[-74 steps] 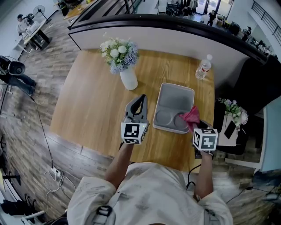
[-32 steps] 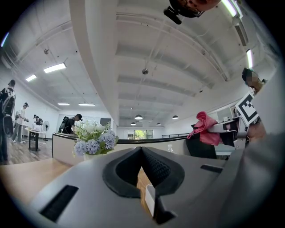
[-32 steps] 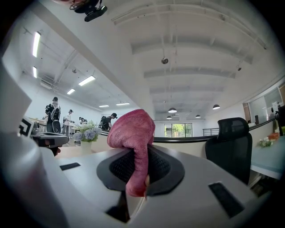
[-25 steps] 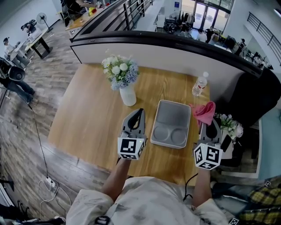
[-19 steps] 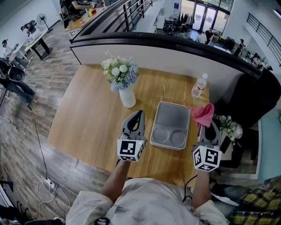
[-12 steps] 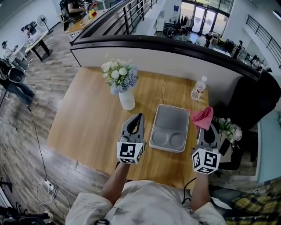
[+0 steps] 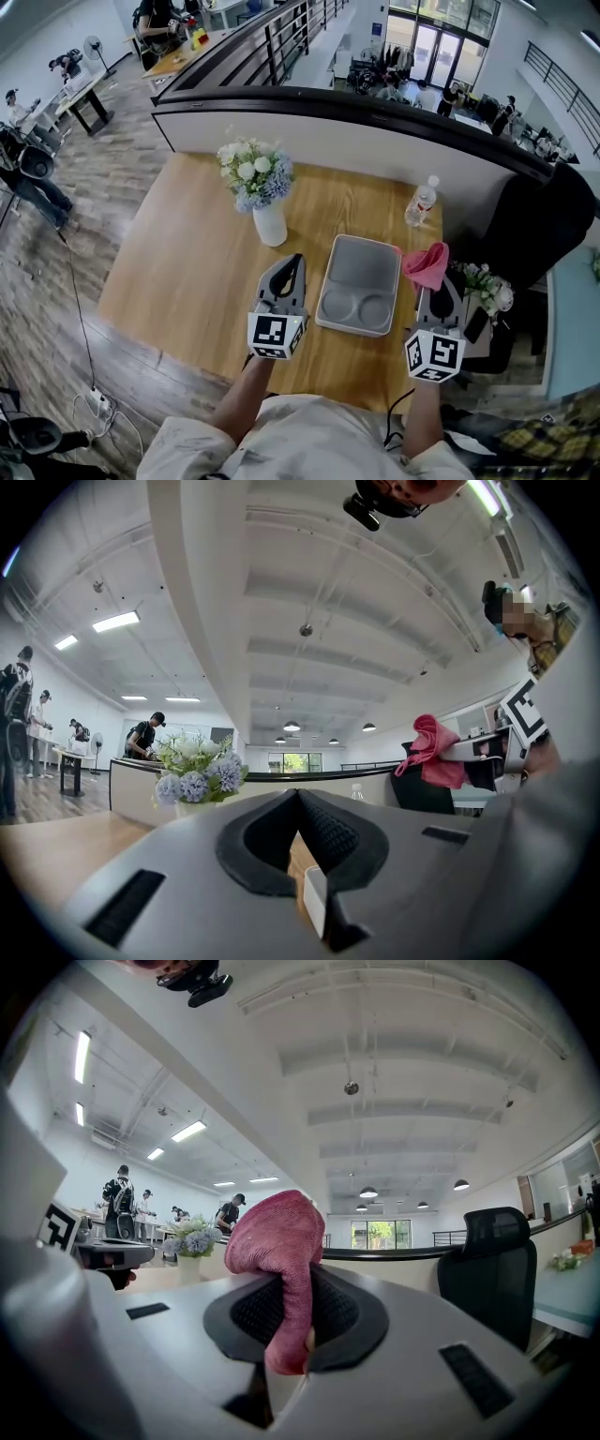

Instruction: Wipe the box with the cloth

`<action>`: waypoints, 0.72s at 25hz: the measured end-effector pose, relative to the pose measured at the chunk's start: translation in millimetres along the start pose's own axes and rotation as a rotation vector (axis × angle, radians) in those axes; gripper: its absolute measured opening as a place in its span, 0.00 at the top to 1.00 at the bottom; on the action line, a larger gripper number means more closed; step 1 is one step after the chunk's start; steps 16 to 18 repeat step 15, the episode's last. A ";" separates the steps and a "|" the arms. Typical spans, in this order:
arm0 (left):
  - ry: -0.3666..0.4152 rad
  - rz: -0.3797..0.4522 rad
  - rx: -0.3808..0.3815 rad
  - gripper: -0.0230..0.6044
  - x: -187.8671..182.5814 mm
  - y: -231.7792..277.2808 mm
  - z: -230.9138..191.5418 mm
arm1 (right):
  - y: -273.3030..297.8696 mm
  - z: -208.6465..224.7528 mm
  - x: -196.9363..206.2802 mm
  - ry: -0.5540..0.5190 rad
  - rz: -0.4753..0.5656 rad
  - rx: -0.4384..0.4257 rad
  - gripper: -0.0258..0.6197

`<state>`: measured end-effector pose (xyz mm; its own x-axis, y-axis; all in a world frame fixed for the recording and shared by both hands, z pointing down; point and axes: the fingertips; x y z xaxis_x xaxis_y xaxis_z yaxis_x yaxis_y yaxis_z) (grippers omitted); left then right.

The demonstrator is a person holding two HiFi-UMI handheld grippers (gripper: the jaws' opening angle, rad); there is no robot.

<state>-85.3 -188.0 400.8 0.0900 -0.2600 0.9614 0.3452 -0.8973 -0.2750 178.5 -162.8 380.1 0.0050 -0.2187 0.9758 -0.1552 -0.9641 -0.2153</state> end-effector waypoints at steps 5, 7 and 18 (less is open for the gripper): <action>0.001 0.001 0.000 0.95 -0.9 0.7 -0.6 | 0.6 -1.1 -0.4 0.000 0.002 -0.003 0.86; 0.001 0.001 -0.002 0.95 -1.2 0.4 0.0 | 0.3 -0.6 -0.2 0.000 0.002 -0.004 0.86; -0.004 -0.013 -0.004 0.95 -0.4 -6.4 -0.1 | -7.8 -2.5 3.3 0.003 -0.017 0.001 0.86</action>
Point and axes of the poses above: the fingertips, and each gripper's own axes: y forward along the fingers, z to its right, x out of its underside, and after that the axes turned 14 degrees about z, right-handed
